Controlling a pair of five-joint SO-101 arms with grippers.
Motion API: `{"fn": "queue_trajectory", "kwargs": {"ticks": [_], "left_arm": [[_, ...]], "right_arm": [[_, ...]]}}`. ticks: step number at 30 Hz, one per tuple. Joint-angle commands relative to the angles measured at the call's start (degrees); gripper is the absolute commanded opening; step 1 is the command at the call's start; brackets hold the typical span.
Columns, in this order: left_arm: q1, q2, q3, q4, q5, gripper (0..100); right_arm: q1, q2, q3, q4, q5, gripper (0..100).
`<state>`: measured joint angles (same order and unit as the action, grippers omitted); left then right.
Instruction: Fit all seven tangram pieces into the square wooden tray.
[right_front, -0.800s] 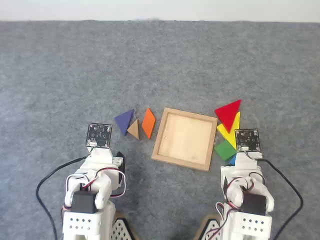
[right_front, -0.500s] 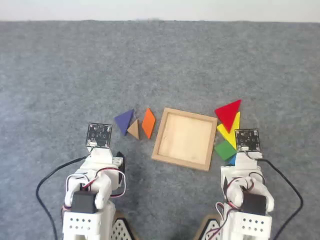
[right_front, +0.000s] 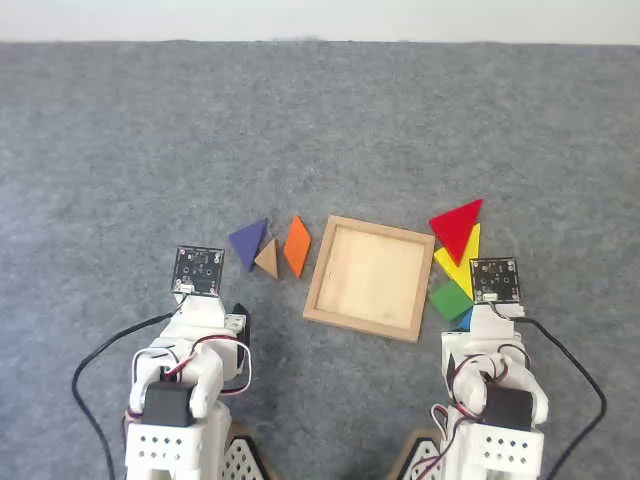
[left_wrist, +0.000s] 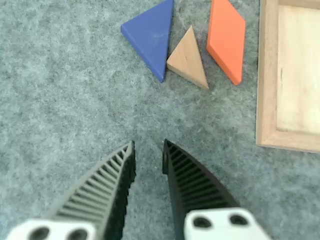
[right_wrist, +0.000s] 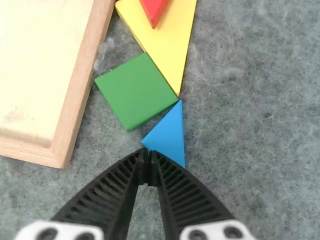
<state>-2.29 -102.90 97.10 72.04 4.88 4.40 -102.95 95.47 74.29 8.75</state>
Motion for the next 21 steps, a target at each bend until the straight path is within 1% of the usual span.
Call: {"fn": "queue_trajectory", "kwargs": {"ticks": [1,15,21], "left_arm": [[0.18,-1.14,-0.75,0.35,-0.26,9],[0.18,-1.14,-0.75,0.35,-0.26,9],[0.18,-1.14,-0.75,0.35,-0.26,9]], "right_arm": [[0.48,-1.01,0.97,0.75,0.62,0.8],[0.13,-1.01,0.97,0.31,0.18,0.9],[-8.13,-1.01,0.97,0.48,0.18,0.8]]}}
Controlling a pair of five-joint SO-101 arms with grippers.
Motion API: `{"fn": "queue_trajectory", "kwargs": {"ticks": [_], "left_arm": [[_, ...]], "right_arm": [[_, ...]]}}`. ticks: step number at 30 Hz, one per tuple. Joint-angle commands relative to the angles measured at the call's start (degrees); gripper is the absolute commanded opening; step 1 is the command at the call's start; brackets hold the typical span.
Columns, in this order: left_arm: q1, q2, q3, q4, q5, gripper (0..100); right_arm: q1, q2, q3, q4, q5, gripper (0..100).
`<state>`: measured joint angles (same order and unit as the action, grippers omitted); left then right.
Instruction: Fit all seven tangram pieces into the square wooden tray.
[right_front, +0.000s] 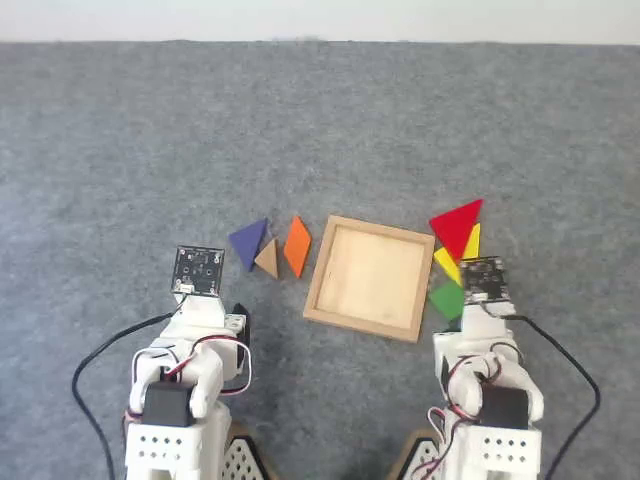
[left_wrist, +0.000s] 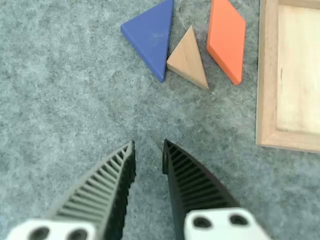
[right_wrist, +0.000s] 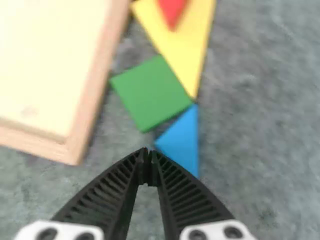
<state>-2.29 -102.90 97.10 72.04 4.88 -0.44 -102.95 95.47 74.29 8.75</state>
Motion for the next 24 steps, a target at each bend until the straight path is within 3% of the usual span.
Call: {"fn": "queue_trajectory", "kwargs": {"ticks": [1,4,13,16,20,24], "left_arm": [[0.18,-1.14,-0.75,0.35,-0.26,9],[0.18,-1.14,-0.75,0.35,-0.26,9],[0.18,-1.14,-0.75,0.35,-0.26,9],[0.18,-1.14,-0.75,0.35,-0.26,9],[0.26,-1.14,-0.75,0.35,-0.26,9],[0.18,-1.14,-0.75,0.35,-0.26,9]], "right_arm": [[-4.79,-1.01,0.97,-0.31,0.35,0.8],[-9.36,-1.01,0.97,-4.79,0.35,0.8],[-17.19,-1.01,0.79,-1.63,0.79,0.9],[-9.98,-1.01,0.53,-3.65,6.68,0.9],[5.05,-1.01,-2.02,-8.4,26.2,0.9],[14.9,-0.92,-9.05,-11.47,25.67,1.0]]}}
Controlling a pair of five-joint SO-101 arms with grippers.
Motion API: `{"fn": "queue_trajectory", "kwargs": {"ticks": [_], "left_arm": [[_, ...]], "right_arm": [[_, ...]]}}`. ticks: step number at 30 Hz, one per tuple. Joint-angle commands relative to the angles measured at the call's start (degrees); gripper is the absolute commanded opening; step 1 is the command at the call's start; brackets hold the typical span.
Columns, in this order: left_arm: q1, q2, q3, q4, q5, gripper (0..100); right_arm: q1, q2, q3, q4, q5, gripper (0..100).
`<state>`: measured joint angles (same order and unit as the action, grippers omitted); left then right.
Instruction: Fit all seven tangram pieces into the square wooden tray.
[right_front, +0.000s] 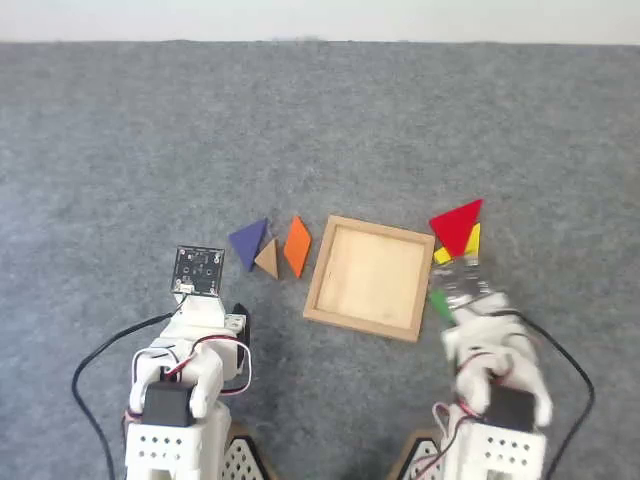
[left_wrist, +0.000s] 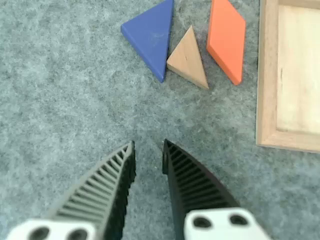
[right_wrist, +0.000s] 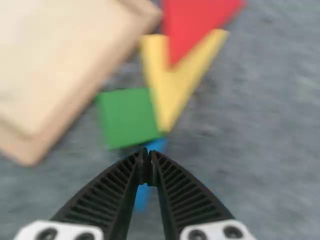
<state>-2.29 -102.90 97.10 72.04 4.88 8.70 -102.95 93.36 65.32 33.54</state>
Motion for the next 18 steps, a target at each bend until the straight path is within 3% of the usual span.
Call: {"fn": "queue_trajectory", "kwargs": {"ticks": [1,5,8,18], "left_arm": [[0.18,-1.14,-0.75,0.35,-0.26,9],[0.18,-1.14,-0.75,0.35,-0.26,9],[0.18,-1.14,-0.75,0.35,-0.26,9],[0.18,-1.14,-0.75,0.35,-0.26,9]], "right_arm": [[5.93,-0.84,-9.41,-2.33,0.18,1.0],[1.27,2.51,-20.84,1.8,-3.6,5.4],[-2.95,13.32,-29.19,1.27,-8.09,7.6],[-14.11,81.8,-72.62,1.89,-25.23,8.0]]}}
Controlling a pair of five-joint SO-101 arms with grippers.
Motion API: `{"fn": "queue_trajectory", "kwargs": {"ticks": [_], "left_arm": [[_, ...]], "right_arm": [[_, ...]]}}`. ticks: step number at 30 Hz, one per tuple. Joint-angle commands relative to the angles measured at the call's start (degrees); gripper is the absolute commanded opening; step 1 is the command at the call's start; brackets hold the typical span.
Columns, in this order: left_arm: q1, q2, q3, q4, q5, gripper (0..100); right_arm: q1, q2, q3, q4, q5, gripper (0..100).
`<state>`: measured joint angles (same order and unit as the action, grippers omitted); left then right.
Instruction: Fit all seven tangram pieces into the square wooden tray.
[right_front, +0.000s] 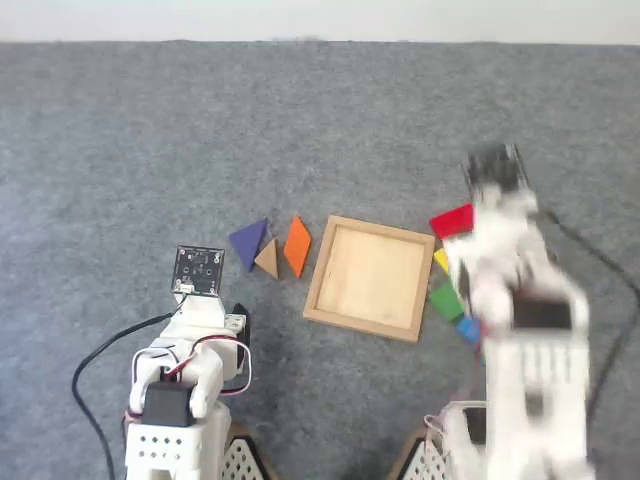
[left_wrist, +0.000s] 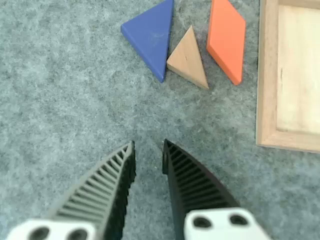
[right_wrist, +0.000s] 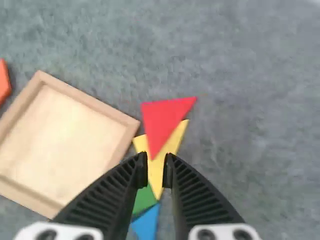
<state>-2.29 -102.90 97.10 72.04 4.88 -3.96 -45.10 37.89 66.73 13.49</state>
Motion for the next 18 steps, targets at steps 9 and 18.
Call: {"fn": "queue_trajectory", "kwargs": {"ticks": [9,18], "left_arm": [[0.18,-1.14,-0.75,0.35,-0.26,9],[0.18,-1.14,-0.75,0.35,-0.26,9]], "right_arm": [[-3.03,67.74,-54.24,9.89,-10.55,27.7],[-2.51,79.69,-63.38,13.05,-15.21,36.2]]}}
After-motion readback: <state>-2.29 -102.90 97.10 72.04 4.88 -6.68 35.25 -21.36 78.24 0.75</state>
